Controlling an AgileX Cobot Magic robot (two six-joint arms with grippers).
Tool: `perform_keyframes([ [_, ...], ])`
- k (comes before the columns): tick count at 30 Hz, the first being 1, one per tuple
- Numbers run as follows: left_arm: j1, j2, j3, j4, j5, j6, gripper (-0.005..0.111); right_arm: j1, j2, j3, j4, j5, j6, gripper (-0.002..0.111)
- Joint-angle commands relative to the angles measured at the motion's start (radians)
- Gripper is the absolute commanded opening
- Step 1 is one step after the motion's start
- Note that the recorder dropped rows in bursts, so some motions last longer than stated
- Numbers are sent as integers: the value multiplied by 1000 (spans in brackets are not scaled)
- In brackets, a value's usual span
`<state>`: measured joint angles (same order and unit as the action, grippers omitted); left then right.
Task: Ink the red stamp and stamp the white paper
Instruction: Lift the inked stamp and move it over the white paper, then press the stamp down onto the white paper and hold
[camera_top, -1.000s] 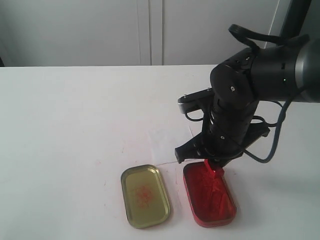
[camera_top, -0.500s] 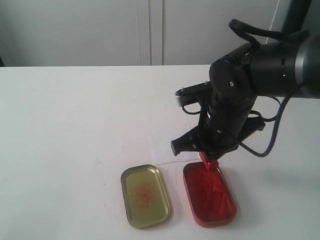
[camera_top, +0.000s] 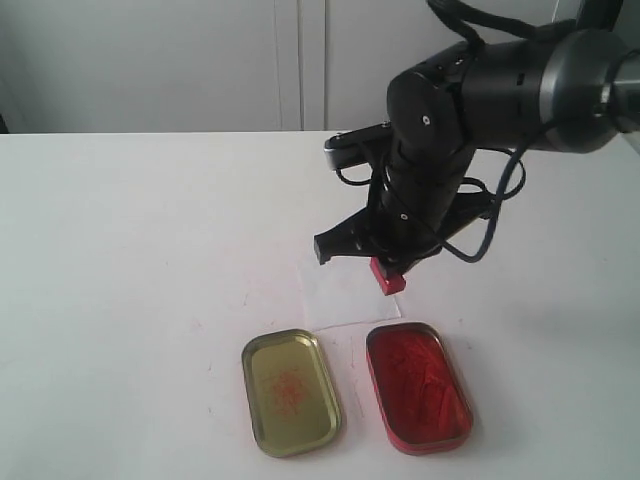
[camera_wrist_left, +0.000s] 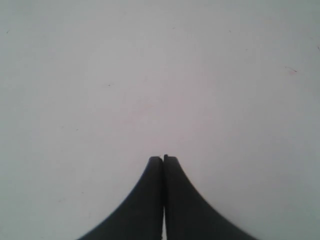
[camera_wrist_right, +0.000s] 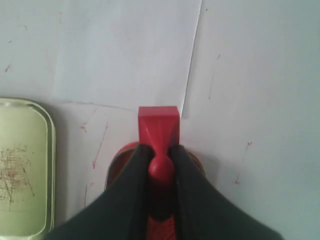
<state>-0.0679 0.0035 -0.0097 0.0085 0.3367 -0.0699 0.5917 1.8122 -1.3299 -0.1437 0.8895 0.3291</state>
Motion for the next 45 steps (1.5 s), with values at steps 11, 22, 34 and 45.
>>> perform_keyframes([
  [11,1,-3,10,0,14,-1,0,-5,196,-240,57,49,-39,0],
  [22,1,-3,10,0,14,-1,0,-5,282,-274,65,40,-39,0],
  [34,1,-3,10,0,14,-1,0,-5,295,-274,39,-16,-28,0],
  [45,1,-3,10,0,14,-1,0,-5,314,-274,39,-10,-12,0],
])
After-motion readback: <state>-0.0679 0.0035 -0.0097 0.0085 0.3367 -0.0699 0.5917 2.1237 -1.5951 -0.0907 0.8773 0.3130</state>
